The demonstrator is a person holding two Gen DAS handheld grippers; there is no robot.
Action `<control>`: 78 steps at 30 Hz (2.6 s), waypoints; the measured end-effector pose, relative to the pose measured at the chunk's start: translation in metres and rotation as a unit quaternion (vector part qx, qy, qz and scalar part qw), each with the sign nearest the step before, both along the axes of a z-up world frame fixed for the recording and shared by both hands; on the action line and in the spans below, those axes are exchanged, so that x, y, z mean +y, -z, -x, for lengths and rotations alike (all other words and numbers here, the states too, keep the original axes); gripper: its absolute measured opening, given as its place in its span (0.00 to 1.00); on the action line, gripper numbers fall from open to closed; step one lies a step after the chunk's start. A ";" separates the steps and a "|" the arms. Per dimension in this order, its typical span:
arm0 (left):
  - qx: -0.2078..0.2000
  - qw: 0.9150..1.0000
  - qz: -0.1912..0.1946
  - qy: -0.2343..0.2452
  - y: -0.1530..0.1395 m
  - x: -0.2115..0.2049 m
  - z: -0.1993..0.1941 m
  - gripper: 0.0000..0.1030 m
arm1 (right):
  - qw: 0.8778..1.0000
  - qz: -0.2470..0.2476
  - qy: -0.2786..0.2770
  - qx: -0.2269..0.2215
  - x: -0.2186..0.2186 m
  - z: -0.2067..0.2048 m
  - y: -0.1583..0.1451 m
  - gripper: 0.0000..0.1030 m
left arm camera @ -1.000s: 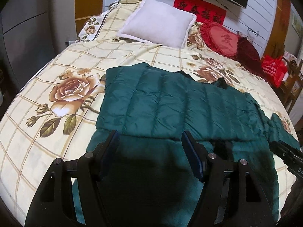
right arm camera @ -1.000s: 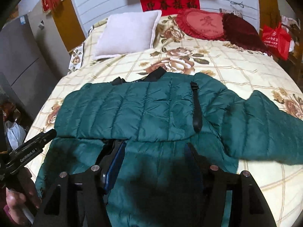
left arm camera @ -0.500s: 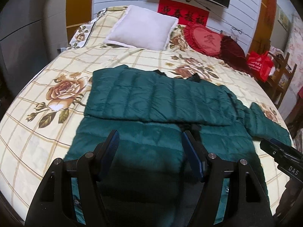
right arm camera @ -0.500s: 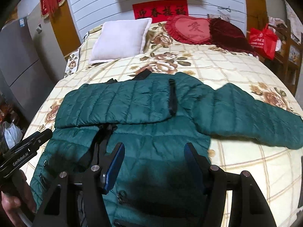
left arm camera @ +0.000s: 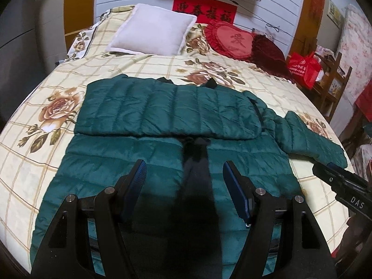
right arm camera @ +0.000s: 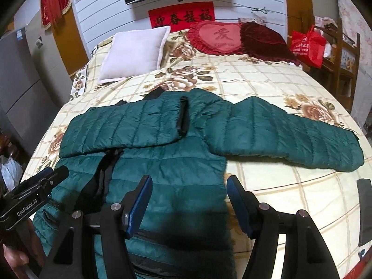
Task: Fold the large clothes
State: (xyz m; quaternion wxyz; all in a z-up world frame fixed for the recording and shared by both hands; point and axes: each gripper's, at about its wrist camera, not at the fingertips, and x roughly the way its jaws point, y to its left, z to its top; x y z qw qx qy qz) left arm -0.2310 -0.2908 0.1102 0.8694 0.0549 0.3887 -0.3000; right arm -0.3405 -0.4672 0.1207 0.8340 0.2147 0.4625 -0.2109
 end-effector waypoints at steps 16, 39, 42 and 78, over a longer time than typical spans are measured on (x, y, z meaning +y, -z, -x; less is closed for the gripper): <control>0.006 1.000 -0.013 0.011 0.012 -0.022 0.006 0.66 | 0.994 0.053 0.094 0.018 -0.089 0.039 0.004 0.63; 0.038 0.999 -0.025 0.002 0.036 -0.014 -0.019 0.66 | 0.930 0.085 0.340 0.109 -0.302 0.131 0.076 0.77; 0.039 0.999 -0.031 0.003 0.040 -0.015 -0.020 0.66 | 0.933 0.079 0.330 0.116 -0.308 0.128 0.084 0.79; 0.019 0.999 -0.032 -0.037 0.021 0.029 -0.036 0.66 | 0.995 0.032 0.063 -0.065 -0.154 -0.002 -0.046 0.11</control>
